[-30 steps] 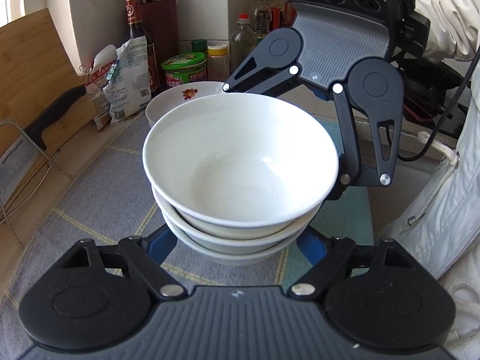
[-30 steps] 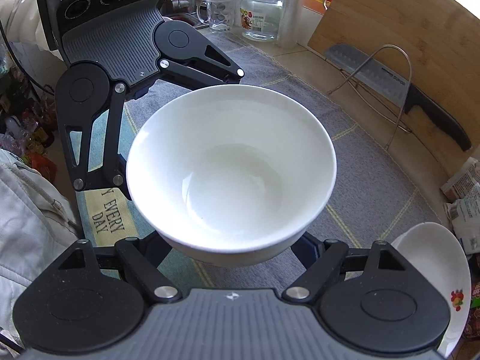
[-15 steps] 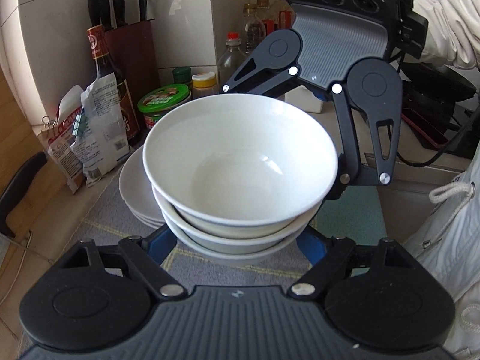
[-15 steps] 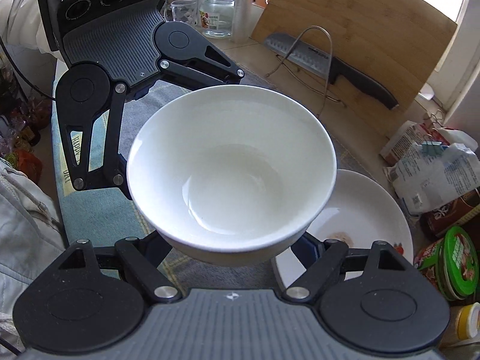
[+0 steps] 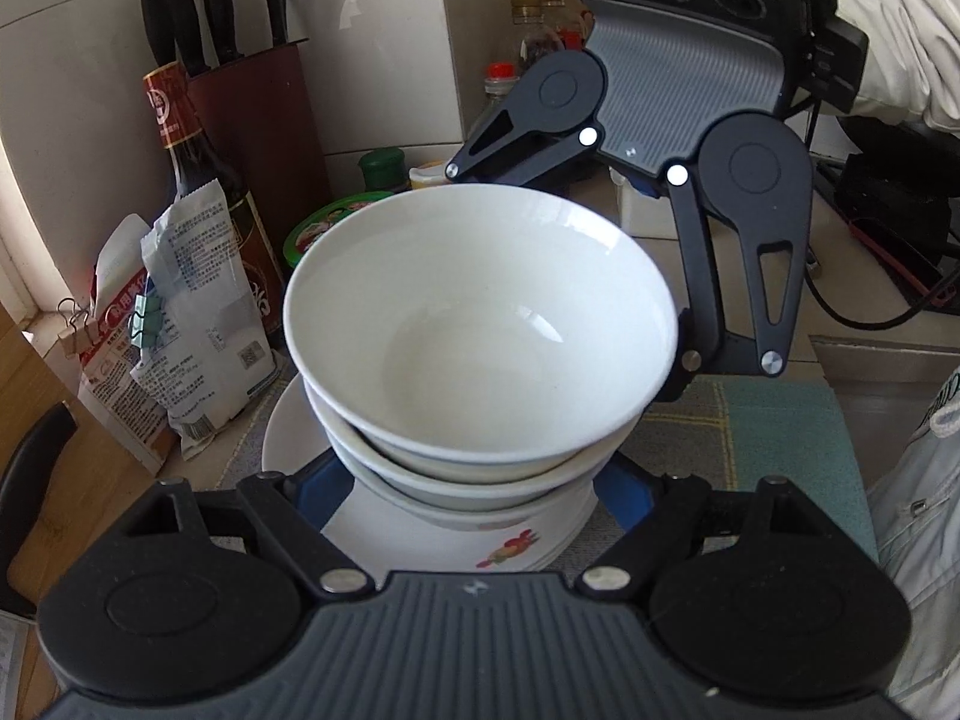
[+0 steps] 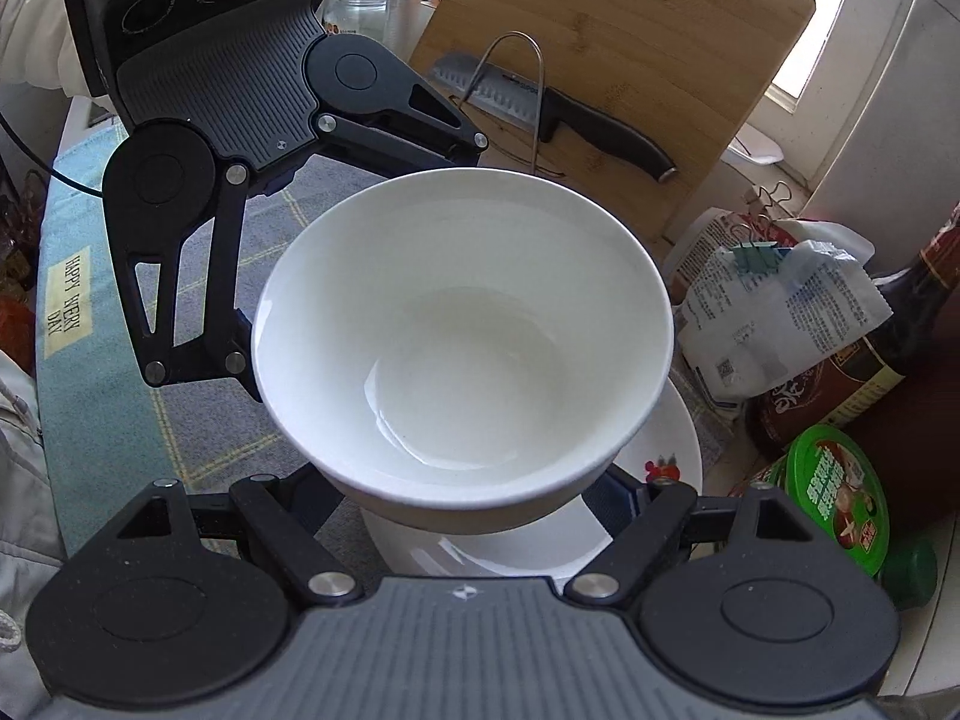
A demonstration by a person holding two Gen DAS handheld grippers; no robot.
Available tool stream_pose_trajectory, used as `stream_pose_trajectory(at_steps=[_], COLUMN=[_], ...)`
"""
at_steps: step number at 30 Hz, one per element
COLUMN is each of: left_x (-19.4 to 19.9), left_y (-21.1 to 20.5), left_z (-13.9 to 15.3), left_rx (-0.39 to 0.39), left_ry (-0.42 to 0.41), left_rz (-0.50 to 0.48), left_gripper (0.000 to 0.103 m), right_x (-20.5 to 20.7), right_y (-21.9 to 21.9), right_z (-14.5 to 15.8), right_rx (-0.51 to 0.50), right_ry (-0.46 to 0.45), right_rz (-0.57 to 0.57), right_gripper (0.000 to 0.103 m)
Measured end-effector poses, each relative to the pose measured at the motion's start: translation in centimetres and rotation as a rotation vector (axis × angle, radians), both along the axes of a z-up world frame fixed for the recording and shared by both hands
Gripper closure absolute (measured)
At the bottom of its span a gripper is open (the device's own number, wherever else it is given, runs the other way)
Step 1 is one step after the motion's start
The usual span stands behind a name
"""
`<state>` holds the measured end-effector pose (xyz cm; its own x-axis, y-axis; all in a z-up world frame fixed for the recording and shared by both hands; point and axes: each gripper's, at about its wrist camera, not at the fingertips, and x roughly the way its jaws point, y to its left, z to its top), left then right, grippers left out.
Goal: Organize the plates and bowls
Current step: 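Lower the bowl stack with both tools onto the floral plates, then open both tools and withdraw from the bowls on the plates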
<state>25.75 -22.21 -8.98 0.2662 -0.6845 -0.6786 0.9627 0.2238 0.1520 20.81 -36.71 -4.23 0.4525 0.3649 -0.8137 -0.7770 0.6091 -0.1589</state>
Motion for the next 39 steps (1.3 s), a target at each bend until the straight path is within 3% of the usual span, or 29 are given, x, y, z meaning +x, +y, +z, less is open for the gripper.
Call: stream_pose_trajectory(at_steps=[15, 25, 27, 29, 32, 39], left_x=[3.5, 3.9, 4.0, 3.6, 2.8, 0.3], left_y=[-1.6, -1.3, -1.1, -1.1, -0.6, 1.4], left_z=[-2.3, -2.4, -2.5, -2.4, -2.1, -1.1], left_rx=[0.026, 0.013, 0.004, -0.002, -0.020, -0.107], left_ry=[0.039, 0.058, 0.069, 0.031, -0.017, -0.108], left_rz=[0.032, 0.040, 0.052, 0.073, 0.093, 0.256], left_gripper=[0.017, 0.017, 0.016, 0.004, 0.003, 0.001], right_x=[3.9, 4.3, 4.2, 4.1, 3.8, 2.3], right_y=[-1.8, -2.1, -2.0, -2.1, -2.4, -3.0], right_z=[-2.6, -2.7, -2.7, -2.5, -2.2, -1.6], right_rx=[0.004, 0.009, 0.006, 0.032, 0.058, 0.093], right_ry=[0.055, 0.063, 0.059, 0.065, 0.063, 0.049], right_rz=[-0.003, -0.013, -0.017, -0.023, -0.041, -0.132], right_gripper=[0.016, 0.015, 0.011, 0.005, 0.003, 0.000])
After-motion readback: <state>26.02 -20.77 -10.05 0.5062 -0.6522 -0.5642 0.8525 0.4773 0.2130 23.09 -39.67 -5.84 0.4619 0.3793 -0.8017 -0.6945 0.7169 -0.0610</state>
